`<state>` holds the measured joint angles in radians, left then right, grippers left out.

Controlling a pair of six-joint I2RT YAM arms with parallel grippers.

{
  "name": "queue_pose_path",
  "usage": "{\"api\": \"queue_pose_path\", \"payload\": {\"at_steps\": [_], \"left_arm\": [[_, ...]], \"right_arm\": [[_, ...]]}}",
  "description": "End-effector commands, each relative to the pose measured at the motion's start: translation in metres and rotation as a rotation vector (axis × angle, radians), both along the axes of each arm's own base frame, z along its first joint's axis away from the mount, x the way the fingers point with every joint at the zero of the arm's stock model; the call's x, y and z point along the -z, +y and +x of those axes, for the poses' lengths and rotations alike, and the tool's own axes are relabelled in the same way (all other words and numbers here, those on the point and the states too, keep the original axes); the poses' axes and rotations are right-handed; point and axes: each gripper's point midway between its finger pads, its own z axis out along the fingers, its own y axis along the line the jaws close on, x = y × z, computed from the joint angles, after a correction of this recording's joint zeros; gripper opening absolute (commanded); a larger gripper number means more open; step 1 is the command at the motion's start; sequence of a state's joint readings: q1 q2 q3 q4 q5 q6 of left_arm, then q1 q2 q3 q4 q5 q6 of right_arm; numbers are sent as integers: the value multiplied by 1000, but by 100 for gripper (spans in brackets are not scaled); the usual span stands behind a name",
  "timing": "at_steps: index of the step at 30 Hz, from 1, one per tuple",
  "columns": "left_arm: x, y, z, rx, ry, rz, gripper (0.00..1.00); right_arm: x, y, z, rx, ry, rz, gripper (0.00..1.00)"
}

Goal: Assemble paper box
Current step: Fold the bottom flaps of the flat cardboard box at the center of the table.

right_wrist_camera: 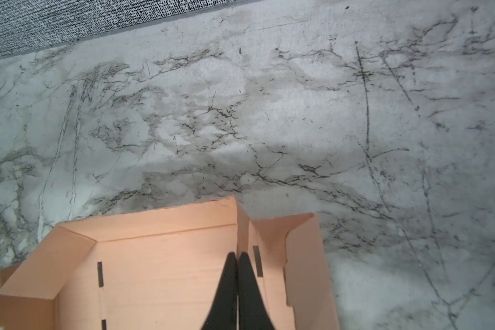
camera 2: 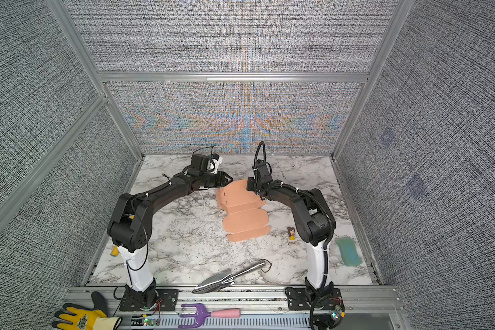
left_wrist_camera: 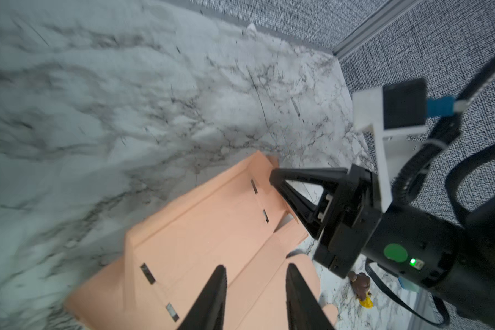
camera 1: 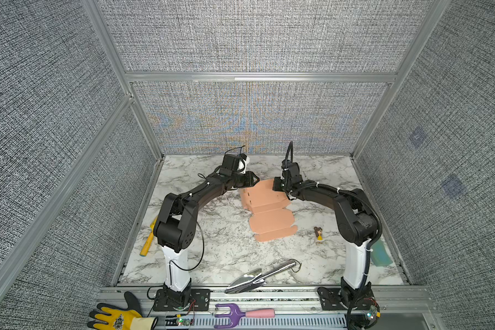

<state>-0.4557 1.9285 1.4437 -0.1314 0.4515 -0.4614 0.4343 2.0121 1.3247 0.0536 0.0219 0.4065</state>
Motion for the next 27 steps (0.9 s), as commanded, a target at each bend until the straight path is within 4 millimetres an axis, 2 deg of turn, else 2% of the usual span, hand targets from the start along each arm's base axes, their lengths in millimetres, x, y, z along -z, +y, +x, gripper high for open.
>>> {"api": "queue_pose_path", "payload": {"at_steps": [1, 8, 14, 22, 27], "left_arm": [[4, 20, 1, -12, -28, 140, 41], [-1, 33, 11, -1, -47, 266, 41], [-9, 41, 11, -3, -55, 299, 41], [-14, 69, 3, -94, -27, 263, 41], [-9, 86, -8, -146, -10, 225, 40]], "right_arm": [[-30, 11, 3, -78, -120, 68, 0], [-62, 21, -8, -166, -253, 149, 0], [-83, 27, -20, -233, -347, 197, 0], [-92, 28, -37, -282, -409, 226, 0], [-99, 25, -45, -294, -453, 227, 0]]}}
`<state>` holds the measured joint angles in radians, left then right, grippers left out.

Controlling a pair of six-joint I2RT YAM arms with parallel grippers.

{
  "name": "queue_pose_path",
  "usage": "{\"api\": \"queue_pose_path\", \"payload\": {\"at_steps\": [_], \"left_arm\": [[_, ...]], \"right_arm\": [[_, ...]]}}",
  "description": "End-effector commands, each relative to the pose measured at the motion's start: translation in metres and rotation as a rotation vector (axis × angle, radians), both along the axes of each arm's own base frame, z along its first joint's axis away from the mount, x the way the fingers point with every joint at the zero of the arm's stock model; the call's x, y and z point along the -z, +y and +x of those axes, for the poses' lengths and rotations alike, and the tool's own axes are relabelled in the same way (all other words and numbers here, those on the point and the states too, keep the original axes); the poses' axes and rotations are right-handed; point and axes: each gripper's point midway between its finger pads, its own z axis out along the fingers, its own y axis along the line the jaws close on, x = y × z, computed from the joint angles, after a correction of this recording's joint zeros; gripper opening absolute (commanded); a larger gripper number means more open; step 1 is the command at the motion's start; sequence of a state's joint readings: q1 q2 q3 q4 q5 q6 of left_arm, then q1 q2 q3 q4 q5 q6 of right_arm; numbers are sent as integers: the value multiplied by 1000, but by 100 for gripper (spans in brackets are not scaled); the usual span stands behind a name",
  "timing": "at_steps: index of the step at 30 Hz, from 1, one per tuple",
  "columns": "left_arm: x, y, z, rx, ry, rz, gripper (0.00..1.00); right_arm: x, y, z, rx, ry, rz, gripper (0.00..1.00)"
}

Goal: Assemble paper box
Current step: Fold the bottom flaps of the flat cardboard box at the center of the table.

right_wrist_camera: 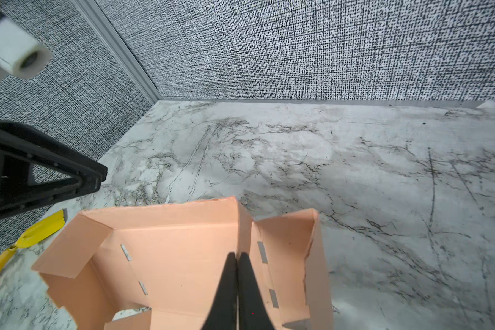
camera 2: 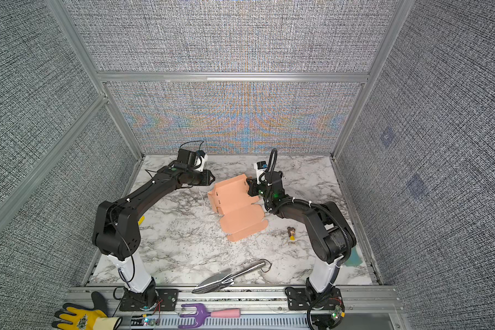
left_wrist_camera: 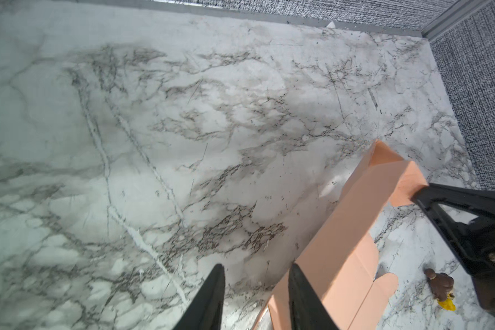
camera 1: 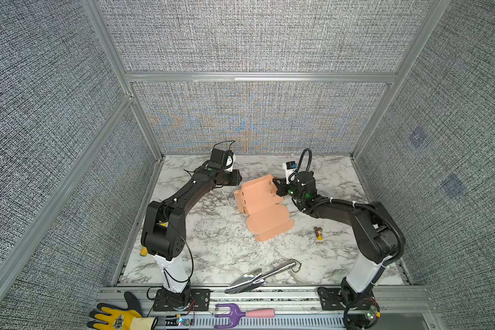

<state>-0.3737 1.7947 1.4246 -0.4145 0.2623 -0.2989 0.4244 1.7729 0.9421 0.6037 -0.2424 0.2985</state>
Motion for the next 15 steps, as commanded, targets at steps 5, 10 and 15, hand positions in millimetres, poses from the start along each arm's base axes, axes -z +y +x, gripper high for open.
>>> {"api": "queue_pose_path", "payload": {"at_steps": [5, 10, 15], "left_arm": [[-3, 6, -10, -42, -17, -72, 38], [0, 7, -23, -40, -22, -102, 37], [6, 9, -36, -40, -17, -127, 34]], "right_arm": [[-17, -2, -10, -10, -110, 28, 0], [-25, -6, -17, 10, -167, 37, 0], [-40, -13, -20, 54, -225, 79, 0]]}}
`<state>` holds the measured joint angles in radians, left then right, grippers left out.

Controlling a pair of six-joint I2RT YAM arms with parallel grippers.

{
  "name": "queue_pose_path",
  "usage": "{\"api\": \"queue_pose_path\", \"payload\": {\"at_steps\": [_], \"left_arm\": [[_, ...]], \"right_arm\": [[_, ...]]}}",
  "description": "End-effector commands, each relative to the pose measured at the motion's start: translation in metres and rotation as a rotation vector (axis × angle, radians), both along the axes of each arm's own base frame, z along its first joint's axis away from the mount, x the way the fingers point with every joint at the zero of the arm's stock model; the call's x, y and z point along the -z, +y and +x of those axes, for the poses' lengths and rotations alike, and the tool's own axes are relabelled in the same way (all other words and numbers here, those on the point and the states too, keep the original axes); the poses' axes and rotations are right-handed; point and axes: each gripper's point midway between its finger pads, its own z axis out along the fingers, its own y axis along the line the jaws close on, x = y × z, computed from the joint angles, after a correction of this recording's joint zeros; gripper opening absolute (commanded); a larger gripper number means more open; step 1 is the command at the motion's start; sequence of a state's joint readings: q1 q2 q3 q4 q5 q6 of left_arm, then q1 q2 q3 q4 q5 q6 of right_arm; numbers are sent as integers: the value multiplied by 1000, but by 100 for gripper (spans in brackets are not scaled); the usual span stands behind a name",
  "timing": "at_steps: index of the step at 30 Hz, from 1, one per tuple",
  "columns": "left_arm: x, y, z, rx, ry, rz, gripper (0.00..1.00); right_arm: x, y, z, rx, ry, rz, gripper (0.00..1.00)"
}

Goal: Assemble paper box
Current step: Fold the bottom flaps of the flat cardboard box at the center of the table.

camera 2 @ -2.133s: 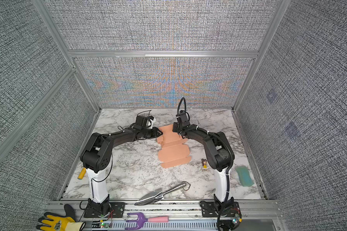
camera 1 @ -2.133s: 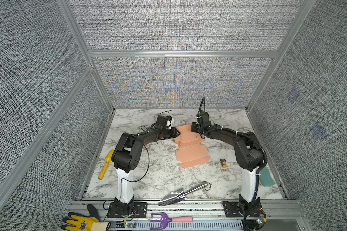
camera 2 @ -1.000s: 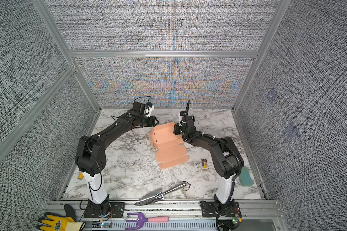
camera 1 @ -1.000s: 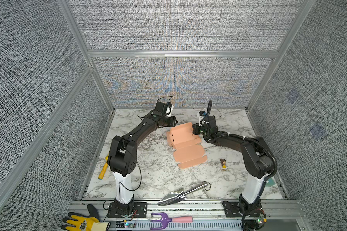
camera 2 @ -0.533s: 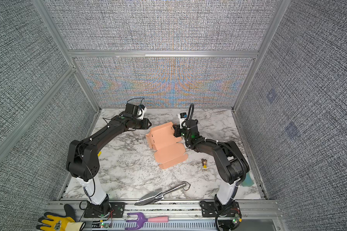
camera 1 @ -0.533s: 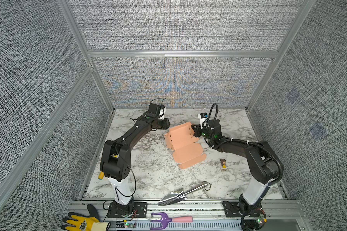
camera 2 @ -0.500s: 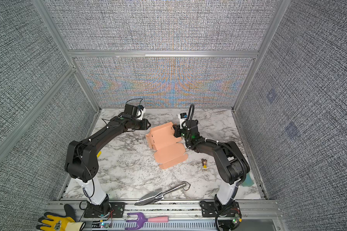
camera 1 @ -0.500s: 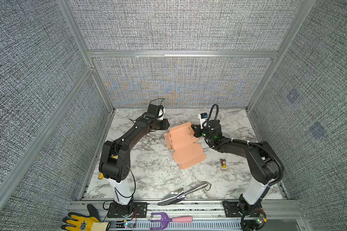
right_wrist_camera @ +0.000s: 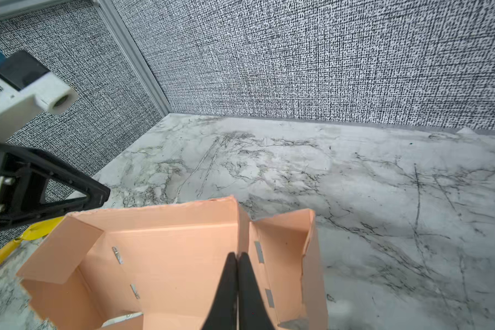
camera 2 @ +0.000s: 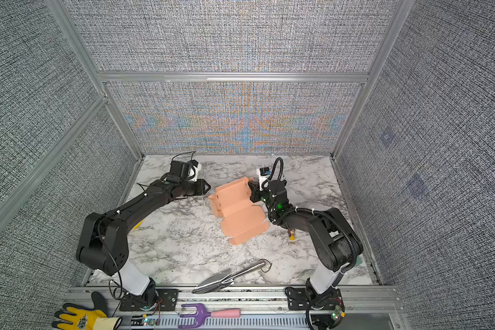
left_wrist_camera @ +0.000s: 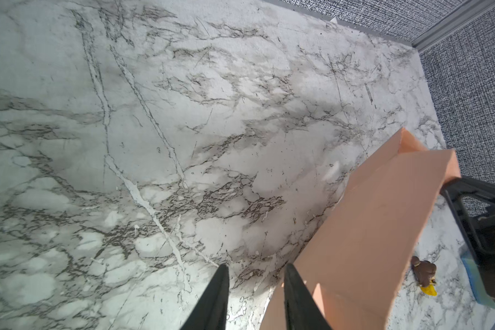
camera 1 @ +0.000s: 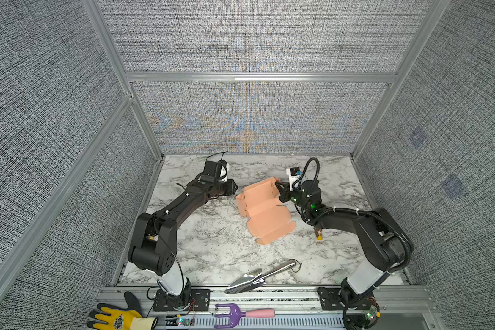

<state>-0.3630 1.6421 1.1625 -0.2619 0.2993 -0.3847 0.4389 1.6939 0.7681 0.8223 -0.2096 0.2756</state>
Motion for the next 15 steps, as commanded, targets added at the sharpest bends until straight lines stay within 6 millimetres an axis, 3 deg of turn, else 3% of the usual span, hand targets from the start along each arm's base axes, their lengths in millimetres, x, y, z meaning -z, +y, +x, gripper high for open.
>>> {"api": "queue_pose_path", "payload": {"at_steps": [1, 7, 15], "left_arm": [[-7, -4, -3, 3, -37, -54, 32], [2, 3, -25, -3, -38, -75, 30], [15, 13, -42, -19, -20, -59, 28]], "right_arm": [[-30, -4, 7, 50, -102, 60, 0], [-45, -3, 23, 106, -121, 83, 0], [-51, 16, 69, 196, -99, 71, 0]]}}
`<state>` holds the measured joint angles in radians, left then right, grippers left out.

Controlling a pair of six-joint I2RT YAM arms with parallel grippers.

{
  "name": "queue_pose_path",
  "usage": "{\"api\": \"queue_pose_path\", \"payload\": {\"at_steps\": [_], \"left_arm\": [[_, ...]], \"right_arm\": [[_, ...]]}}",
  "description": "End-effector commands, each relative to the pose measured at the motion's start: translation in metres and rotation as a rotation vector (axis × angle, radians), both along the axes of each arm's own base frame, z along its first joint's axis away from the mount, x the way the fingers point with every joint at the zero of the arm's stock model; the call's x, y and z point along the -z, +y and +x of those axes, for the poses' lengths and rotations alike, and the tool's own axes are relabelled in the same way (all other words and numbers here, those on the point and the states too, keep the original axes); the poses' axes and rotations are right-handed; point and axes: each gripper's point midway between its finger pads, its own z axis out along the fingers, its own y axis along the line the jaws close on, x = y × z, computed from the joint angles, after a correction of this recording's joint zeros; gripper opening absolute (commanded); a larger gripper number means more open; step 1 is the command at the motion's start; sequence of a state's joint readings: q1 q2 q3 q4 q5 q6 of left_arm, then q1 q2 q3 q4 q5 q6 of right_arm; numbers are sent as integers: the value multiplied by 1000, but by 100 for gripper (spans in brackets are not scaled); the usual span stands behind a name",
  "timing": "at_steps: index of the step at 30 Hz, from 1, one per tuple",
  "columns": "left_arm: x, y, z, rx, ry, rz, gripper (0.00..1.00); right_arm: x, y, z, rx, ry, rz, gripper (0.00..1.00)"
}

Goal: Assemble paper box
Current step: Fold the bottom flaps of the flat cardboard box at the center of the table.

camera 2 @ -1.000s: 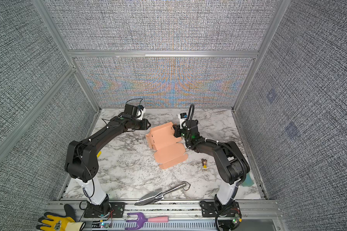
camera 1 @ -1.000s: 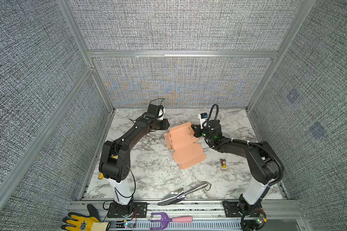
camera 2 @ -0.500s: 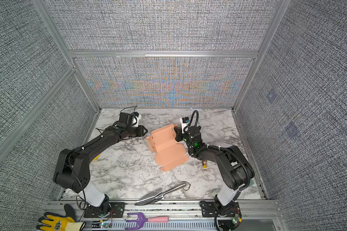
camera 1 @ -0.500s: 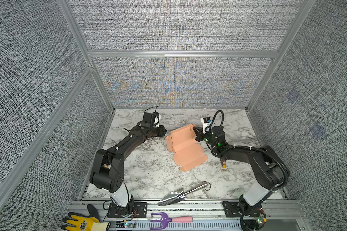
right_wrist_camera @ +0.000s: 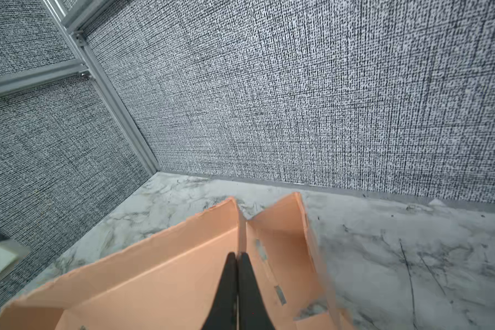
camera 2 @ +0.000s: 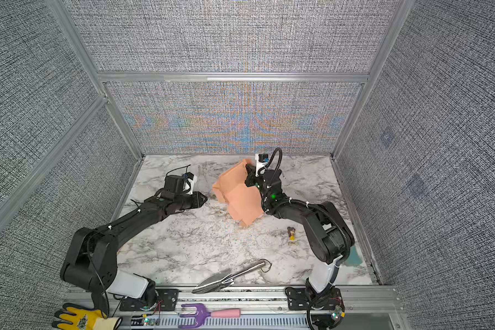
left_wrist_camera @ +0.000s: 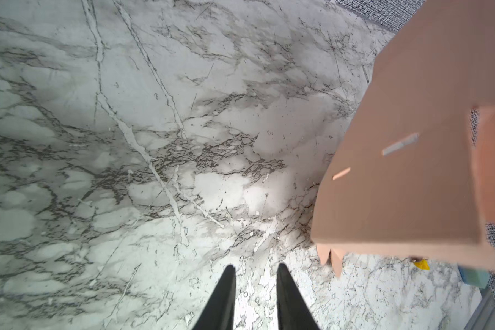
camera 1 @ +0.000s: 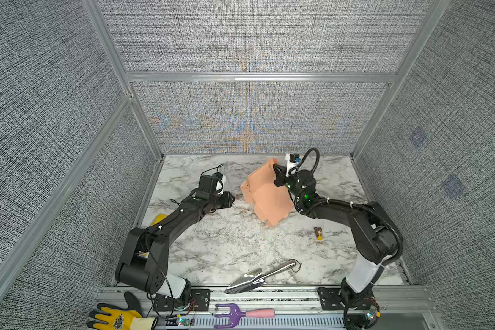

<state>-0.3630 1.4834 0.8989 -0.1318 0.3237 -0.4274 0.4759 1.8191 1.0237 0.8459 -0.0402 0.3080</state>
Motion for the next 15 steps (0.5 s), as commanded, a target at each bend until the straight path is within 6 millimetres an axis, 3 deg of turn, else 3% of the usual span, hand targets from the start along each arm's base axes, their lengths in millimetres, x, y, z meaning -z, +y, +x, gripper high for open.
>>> {"api": "queue_pose_path", "payload": {"at_steps": [1, 5, 12, 15], "left_arm": [[-5, 1, 3, -11, -23, -5, 28], [-3, 0, 5, -10, -21, -9, 28], [7, -12, 15, 14, 4, -49, 28], [8, -15, 20, 17, 6, -53, 27]], "right_arm": [[7, 1, 17, 72, 40, 0, 0], [13, -5, 31, 165, 78, -29, 0], [31, -41, 28, 326, 183, -95, 0], [31, -45, 31, 360, 241, -100, 0]]}}
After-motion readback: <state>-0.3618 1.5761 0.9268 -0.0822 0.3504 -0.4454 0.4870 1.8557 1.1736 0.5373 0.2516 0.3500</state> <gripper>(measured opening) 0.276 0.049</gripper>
